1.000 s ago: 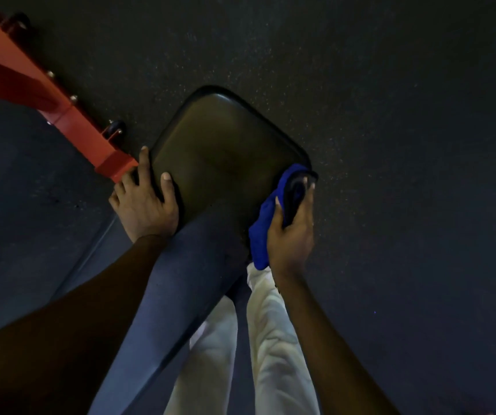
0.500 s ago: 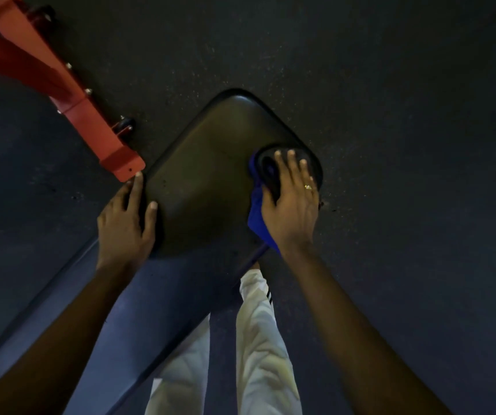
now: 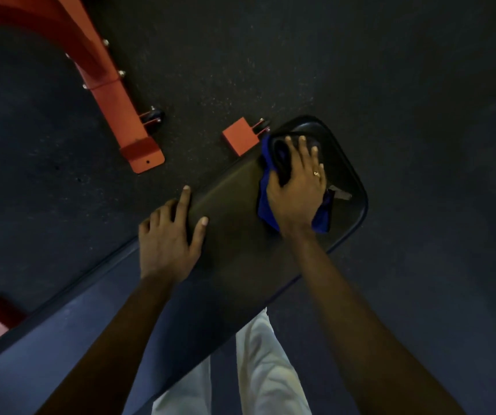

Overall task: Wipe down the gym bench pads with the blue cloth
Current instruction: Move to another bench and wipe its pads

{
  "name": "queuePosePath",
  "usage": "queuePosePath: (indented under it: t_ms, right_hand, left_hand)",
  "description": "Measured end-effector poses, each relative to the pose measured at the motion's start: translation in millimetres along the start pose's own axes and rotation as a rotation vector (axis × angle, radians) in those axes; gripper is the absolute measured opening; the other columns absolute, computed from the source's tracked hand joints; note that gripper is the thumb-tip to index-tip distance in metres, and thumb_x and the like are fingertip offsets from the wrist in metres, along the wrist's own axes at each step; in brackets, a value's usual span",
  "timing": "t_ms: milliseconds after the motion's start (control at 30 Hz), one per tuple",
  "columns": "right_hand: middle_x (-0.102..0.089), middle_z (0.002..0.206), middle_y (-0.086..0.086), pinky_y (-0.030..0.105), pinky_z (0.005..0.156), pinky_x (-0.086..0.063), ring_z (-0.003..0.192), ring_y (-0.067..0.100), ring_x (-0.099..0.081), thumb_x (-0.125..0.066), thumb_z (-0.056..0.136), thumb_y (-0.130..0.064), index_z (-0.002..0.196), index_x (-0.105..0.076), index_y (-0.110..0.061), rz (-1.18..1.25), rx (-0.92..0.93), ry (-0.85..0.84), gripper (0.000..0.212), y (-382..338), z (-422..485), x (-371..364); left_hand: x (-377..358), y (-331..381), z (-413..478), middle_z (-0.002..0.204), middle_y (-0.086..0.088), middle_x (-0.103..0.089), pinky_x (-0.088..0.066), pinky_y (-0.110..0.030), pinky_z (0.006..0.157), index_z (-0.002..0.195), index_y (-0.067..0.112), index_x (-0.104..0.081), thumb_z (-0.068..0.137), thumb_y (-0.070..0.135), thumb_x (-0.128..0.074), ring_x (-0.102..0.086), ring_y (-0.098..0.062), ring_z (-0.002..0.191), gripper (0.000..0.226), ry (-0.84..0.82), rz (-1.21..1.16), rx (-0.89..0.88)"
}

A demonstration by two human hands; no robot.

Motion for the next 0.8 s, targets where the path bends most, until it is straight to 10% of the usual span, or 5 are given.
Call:
queuePosePath:
  t_ms: [233, 433, 633, 800]
  right_hand:
    - [-0.057, 0.145, 0.005, 0.048, 0.12, -0.026, 0.145, 0.027, -0.041, -0.059, 0.086, -0.042, 0.143, -0.053, -0.019, -0.185, 0.579, -0.337, 0.062, -52, 11, -11]
    - [-0.059, 0.142, 0.007, 0.054, 0.12, -0.028, 0.145, 0.028, -0.04, -0.056, 0.085, -0.048, 0.139, -0.057, -0.014, -0.191, 0.153, -0.128, 0.064, -49, 33, -9]
    - [-0.059, 0.143, 0.009, 0.049, 0.12, -0.028, 0.143, 0.028, -0.043, -0.063, 0.084, -0.042, 0.141, -0.056, -0.014, -0.203, 0.478, -0.333, 0.064, -73, -1, -18]
    - [-0.044, 0.157, 0.008, 0.052, 0.121, -0.029, 0.15, 0.028, -0.033, -0.062, 0.09, -0.036, 0.155, -0.037, -0.013, -0.097, 0.13, -0.135, 0.073, -12, 37, 6]
  left_hand:
    - [5, -57, -30, 0.14, -0.019, -0.055, -0.036, -0.062, 0.111, 0.16, 0.027, -0.023, 0.103, 0.063, -0.023, -0.051, -0.04, 0.129, 0.067, -0.092, 0.011, 0.11]
    - [6, -55, -27, 0.14, -0.021, -0.055, -0.042, -0.059, 0.105, 0.156, 0.018, -0.031, 0.103, 0.06, -0.02, -0.053, -0.039, 0.129, 0.068, -0.1, 0.009, 0.074]
    - [9, -57, -28, 0.14, -0.019, -0.057, -0.044, -0.058, 0.103, 0.156, 0.017, -0.034, 0.101, 0.06, -0.025, -0.054, -0.039, 0.128, 0.07, -0.109, -0.002, 0.067]
    - [8, -58, -27, 0.138, -0.02, -0.057, -0.042, -0.058, 0.103, 0.154, 0.015, -0.037, 0.101, 0.059, -0.028, -0.056, -0.04, 0.125, 0.069, -0.09, 0.002, 0.065]
Point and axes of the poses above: each hand's wrist, its own z-axis towards the middle knuckle, its own x-axis out of the back of the hand, y = z × x, the point moved 5 cm from there along z, towards the middle knuckle
